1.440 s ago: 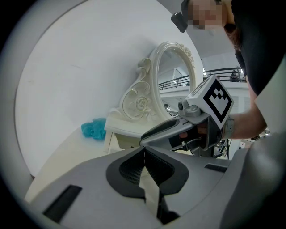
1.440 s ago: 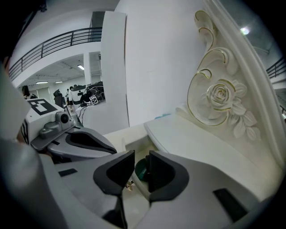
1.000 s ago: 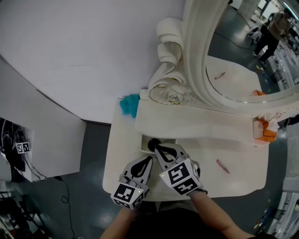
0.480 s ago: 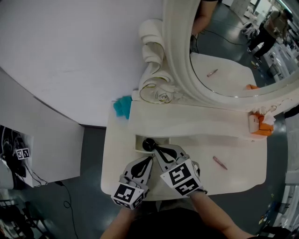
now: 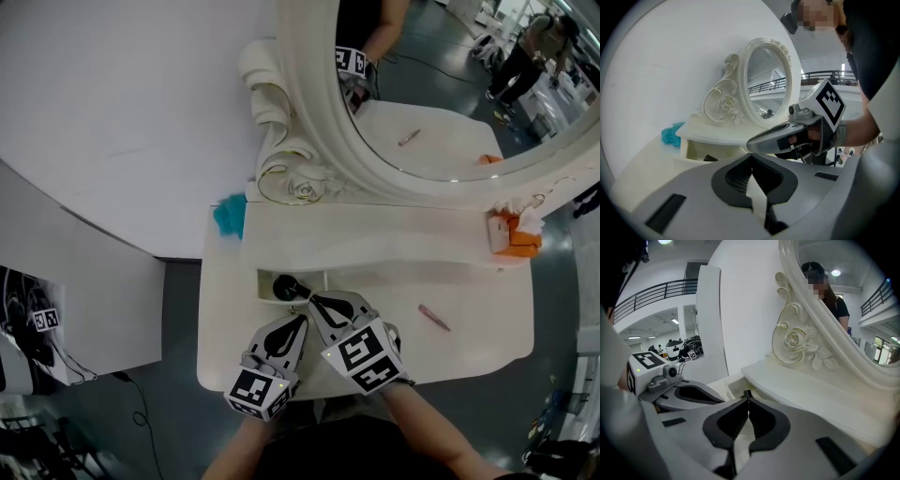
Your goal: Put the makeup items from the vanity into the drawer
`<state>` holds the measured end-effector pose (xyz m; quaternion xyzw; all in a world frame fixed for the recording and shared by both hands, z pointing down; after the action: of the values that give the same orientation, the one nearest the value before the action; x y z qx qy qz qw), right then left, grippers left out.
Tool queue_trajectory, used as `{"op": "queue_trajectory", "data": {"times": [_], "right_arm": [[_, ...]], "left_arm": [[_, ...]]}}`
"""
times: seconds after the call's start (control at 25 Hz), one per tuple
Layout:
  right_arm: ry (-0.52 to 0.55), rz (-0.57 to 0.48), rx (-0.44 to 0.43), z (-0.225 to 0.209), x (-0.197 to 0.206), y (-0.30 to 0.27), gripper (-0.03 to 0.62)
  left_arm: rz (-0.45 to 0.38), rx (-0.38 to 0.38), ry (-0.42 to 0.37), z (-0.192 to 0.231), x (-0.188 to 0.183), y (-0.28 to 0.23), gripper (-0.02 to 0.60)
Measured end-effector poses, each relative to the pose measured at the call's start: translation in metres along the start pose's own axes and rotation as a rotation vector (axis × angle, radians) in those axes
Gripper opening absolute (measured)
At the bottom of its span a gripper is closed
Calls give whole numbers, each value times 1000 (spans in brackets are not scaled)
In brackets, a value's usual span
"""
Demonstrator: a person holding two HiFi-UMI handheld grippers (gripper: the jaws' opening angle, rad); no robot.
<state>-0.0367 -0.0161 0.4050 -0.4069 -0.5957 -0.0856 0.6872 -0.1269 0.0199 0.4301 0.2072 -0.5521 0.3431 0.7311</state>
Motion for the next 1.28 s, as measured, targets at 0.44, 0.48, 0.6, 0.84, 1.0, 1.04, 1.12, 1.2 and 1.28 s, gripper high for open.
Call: {"op": "queue_trajectory", "data": {"times": [0.44, 0.48, 0.6, 0.84, 1.0, 1.04, 1.12, 1.2, 1.28], "right_arm": [[-22, -8, 22, -7, 7, 17, 26], [-24, -8, 24, -7, 8, 19, 26], [-29, -10, 32, -9, 10, 22, 26], [-42, -11, 53, -14, 15, 32, 26], [-57, -10, 70, -20, 21, 42, 26], [-62, -10, 76, -22, 23, 45, 26], [-71, -8, 90, -26, 28, 52, 26], [-81, -6, 107, -30, 33, 60, 26], [-91, -4, 124, -34, 38, 67, 26]], "left_arm": [[11, 43, -12, -17, 2, -9, 15], [12, 46, -13, -18, 2, -10, 15], [15, 56, -15, -21, 3, -12, 15], [20, 79, -15, -29, 5, -19, 15], [24, 101, -10, -38, 8, -27, 15], [28, 109, -9, -41, 9, -29, 15], [33, 125, -8, -47, 12, -33, 15], [39, 143, -8, -54, 14, -38, 15], [45, 163, -7, -61, 17, -44, 15]]}}
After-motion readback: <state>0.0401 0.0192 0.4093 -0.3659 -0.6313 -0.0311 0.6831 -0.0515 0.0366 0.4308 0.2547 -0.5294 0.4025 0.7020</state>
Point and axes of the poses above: the fingertips, and each gripper's own axes: y backward along the fingers, z to its left, x out of its underside, the point moved 6 cm from there along y, backward along the fingers, and after that the axes turned 12 degrees about -z, right-handed, at the moved point
